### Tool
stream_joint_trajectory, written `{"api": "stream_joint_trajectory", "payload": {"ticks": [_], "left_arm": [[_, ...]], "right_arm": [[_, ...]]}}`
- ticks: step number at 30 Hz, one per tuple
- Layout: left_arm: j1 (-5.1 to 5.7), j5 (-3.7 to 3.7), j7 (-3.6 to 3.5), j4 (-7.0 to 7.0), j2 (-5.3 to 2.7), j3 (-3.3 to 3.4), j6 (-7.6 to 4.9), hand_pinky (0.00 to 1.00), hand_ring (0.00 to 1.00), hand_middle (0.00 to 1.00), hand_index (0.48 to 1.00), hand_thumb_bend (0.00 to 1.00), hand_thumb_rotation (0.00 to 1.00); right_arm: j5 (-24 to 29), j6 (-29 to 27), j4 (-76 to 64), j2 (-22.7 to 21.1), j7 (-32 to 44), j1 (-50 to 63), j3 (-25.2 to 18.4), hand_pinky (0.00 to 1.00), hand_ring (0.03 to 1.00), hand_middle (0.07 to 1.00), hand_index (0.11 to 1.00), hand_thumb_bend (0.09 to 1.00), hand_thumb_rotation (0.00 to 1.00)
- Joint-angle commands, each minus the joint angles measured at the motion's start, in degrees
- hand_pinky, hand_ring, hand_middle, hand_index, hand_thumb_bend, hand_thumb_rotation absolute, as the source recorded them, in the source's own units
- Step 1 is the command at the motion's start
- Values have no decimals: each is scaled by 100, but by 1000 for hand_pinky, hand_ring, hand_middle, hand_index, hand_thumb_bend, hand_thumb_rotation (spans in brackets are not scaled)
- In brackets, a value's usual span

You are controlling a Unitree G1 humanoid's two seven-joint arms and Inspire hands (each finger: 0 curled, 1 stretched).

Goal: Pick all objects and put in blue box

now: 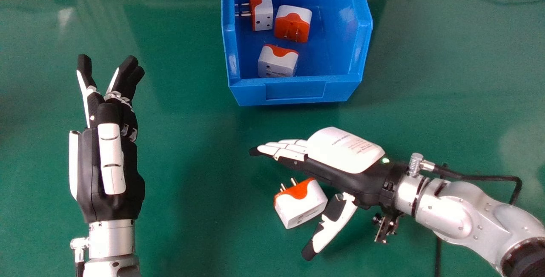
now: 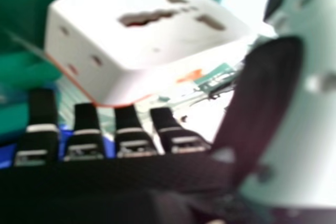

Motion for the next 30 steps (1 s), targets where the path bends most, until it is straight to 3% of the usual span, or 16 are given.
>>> {"api": "stream_joint_trajectory", "payload": {"ticks": [1,11,18,25,30], "left_arm": [[-22,52,-10,-48,80,3,-101,1000,906,900,850,577,864],[-28,22,-63,-78,82,-4,-90,1000,904,898,842,574,858],[-58,13,-91,-56,124,3,-60,1000,898,894,834,568,853],[-55,-5,-127,-113,117,-19,-54,1000,887,893,829,547,841],[-33,-44,-193,-149,101,-12,-54,1000,893,901,838,510,833]], "right_arm": [[64,52,162,-64,-99,-133,-24,846,912,931,933,1000,386],[-36,164,239,-107,-341,-140,29,830,893,913,925,1000,364],[-195,246,390,-45,-586,-204,194,774,850,885,908,1000,344],[-323,458,461,46,-817,-249,389,719,817,867,902,1000,338],[-442,542,452,51,-994,-276,510,700,807,862,903,1000,335]]}}
